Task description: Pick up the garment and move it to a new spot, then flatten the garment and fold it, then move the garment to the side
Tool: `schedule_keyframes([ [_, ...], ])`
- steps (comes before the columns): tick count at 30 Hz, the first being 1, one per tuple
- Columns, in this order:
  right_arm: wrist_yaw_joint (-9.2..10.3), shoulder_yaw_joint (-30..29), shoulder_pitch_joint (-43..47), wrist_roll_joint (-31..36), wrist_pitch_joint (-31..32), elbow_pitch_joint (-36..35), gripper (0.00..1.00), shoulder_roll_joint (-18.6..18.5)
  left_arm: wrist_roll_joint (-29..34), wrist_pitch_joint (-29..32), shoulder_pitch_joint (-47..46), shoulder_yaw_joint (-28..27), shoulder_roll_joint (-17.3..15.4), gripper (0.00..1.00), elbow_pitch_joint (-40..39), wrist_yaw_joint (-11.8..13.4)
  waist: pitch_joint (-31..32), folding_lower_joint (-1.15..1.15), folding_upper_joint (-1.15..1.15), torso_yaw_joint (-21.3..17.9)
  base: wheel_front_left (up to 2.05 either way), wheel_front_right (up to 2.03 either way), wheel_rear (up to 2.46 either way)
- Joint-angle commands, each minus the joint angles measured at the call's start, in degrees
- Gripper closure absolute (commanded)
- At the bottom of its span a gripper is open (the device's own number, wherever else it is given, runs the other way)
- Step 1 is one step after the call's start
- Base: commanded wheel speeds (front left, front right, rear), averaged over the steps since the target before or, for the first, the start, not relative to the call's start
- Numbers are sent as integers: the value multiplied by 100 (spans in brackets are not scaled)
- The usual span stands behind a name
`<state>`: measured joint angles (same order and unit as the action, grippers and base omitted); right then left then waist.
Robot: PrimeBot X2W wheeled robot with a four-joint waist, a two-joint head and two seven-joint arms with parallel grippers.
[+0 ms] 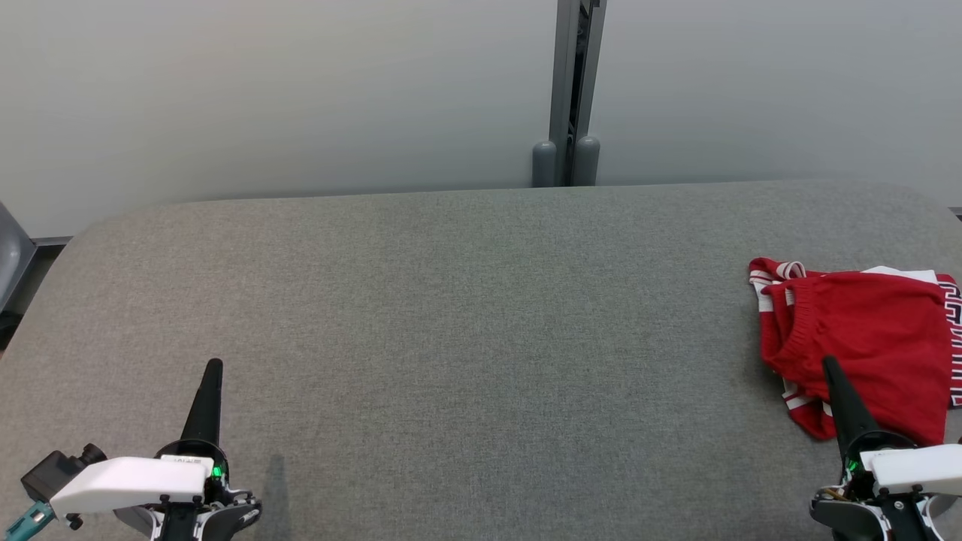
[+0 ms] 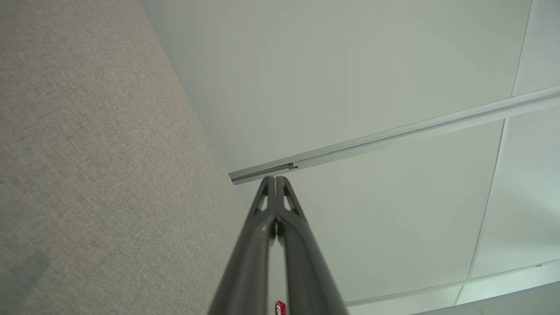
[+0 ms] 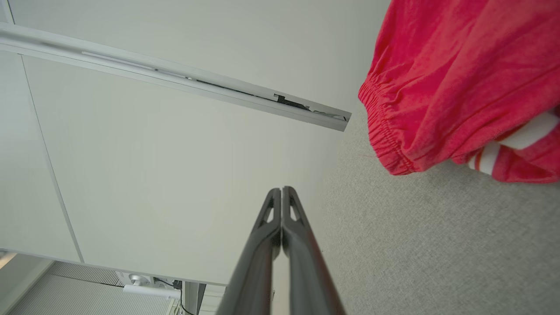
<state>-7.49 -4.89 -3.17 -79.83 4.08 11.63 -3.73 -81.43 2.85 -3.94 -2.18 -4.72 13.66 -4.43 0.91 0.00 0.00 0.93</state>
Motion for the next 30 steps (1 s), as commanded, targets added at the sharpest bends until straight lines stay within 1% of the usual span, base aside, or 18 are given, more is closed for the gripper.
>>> schedule_keyframes([
  [1, 0, -32, -127, -153, 46, 0, 100, -10, -119, 34, -135, -76, -2, 100, -21, -57, -7, 0, 0, -5, 0, 0, 0],
  [30, 0, -143, -322, -1198, 224, 232, 100, 59, -1036, 347, -262, -421, 157, 100, 40, -312, -98, 0, 0, -84, 0, 0, 0],
])
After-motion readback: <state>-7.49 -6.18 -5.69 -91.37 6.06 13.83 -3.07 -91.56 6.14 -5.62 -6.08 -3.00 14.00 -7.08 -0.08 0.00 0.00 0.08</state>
